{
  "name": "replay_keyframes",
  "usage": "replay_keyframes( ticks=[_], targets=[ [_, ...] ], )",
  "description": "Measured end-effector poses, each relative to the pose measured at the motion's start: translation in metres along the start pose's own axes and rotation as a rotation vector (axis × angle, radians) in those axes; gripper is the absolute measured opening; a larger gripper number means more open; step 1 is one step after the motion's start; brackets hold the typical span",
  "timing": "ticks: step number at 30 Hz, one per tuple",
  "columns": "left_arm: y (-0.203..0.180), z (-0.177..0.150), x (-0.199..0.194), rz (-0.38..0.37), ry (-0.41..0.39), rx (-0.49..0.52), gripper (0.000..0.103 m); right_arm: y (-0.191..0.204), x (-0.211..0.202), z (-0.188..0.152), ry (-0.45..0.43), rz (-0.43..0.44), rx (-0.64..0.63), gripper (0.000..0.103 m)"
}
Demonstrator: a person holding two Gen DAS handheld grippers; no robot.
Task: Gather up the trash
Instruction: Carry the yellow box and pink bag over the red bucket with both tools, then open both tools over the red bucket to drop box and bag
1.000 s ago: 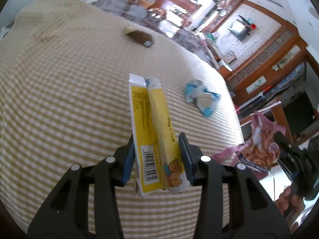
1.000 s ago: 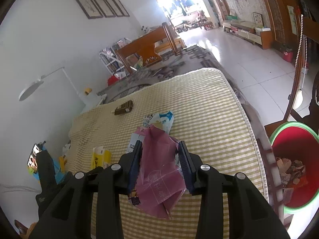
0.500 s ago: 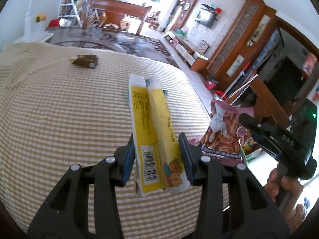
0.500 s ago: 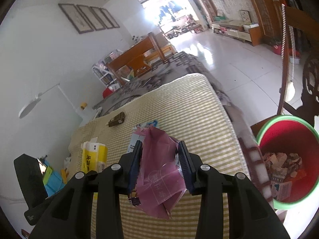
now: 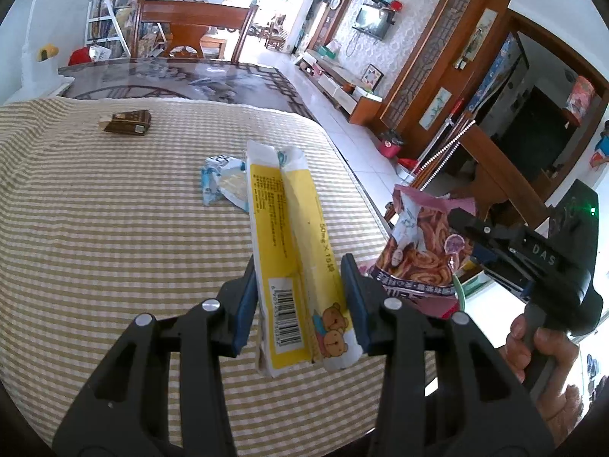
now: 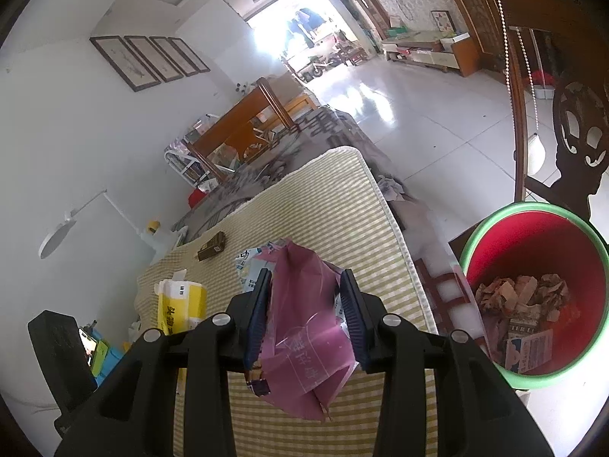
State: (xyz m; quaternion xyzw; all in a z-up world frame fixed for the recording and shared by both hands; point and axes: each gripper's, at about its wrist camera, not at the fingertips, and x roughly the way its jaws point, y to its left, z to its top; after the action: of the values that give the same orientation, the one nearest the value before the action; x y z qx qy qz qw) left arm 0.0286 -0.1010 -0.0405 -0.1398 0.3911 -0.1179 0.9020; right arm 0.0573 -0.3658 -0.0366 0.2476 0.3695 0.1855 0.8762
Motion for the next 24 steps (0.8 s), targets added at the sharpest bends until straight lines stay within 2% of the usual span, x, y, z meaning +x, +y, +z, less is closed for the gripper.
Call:
replay_keyframes(
  ticks=[6, 9, 11, 15, 18, 22, 24],
  targets=[
    [-0.013, -0.001, 0.011, -0.028, 0.03, 0.013, 0.041, -0.008, -0.009, 0.003, -0.029, 0.02, 0.049, 0.036],
    [-0.024, 0.002, 0.022, -0.05, 0.042, 0.015, 0.041, -0.025, -0.019, 0.007, -0.07, 0.076, 0.161, 0.036],
    [-0.035, 0.004, 0.031, -0.072, 0.052, 0.032, 0.041, -0.038, -0.031, 0.01, -0.115, 0.078, 0.231, 0.036],
    [-0.065, 0.01, 0.057, -0.142, 0.101, 0.064, 0.041, -0.063, -0.064, 0.019, -0.236, -0.028, 0.265, 0.036],
    [-0.087, 0.014, 0.079, -0.199, 0.135, 0.092, 0.041, -0.096, -0.07, 0.024, -0.241, -0.008, 0.38, 0.036],
    [-0.128, 0.022, 0.116, -0.274, 0.2, 0.164, 0.041, -0.134, -0.09, 0.027, -0.305, -0.154, 0.442, 0.036],
    [-0.142, 0.024, 0.129, -0.29, 0.223, 0.191, 0.043, -0.148, -0.097, 0.025, -0.326, -0.198, 0.47, 0.036]
  ],
)
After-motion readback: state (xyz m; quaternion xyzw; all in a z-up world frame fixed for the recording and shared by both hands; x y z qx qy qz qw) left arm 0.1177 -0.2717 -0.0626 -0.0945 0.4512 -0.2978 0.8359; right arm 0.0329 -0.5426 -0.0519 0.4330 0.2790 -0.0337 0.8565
